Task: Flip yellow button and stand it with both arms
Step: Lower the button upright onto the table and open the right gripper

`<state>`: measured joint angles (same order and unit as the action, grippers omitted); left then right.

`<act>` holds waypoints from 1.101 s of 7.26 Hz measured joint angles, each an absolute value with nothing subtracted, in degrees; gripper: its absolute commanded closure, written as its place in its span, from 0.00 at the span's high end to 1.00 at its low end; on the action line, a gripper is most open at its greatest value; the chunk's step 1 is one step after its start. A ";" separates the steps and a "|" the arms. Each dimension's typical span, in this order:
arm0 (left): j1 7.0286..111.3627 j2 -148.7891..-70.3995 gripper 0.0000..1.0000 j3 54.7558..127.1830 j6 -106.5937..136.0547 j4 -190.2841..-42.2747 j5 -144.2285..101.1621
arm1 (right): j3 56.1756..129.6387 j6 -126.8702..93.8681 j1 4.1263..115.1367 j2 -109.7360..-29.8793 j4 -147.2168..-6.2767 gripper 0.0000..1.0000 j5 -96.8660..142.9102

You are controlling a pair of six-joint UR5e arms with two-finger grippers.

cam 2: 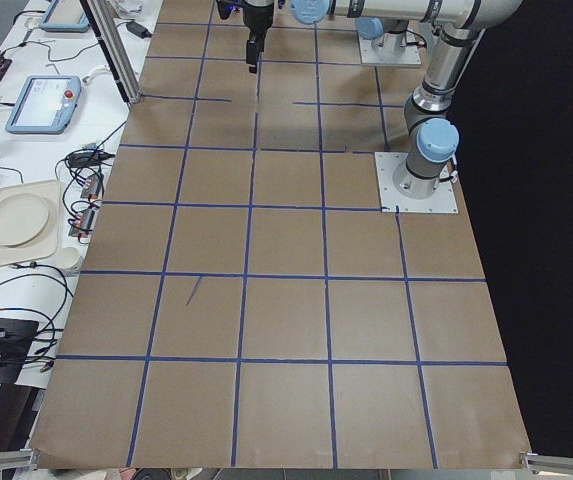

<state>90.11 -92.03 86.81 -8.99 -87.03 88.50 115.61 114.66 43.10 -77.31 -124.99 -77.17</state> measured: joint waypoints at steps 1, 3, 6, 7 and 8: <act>90.10 -91.79 1.00 87.48 -8.95 -86.94 88.48 | 115.60 115.09 42.81 -76.46 -125.31 0.32 -77.18; 90.20 -91.65 1.00 87.98 -9.24 -86.77 88.58 | 115.60 115.49 42.66 -75.96 -125.42 0.51 -77.66; 90.19 -91.57 1.00 87.24 -9.07 -86.80 88.83 | 115.63 115.50 42.60 -75.97 -124.78 0.58 -78.03; 90.18 -91.69 1.00 86.84 -8.79 -86.82 88.88 | 115.65 115.47 42.59 -75.91 -124.49 0.74 -78.06; 90.18 -91.91 1.00 86.60 -8.39 -86.81 89.00 | 115.64 115.39 42.60 -75.97 -123.85 0.84 -78.03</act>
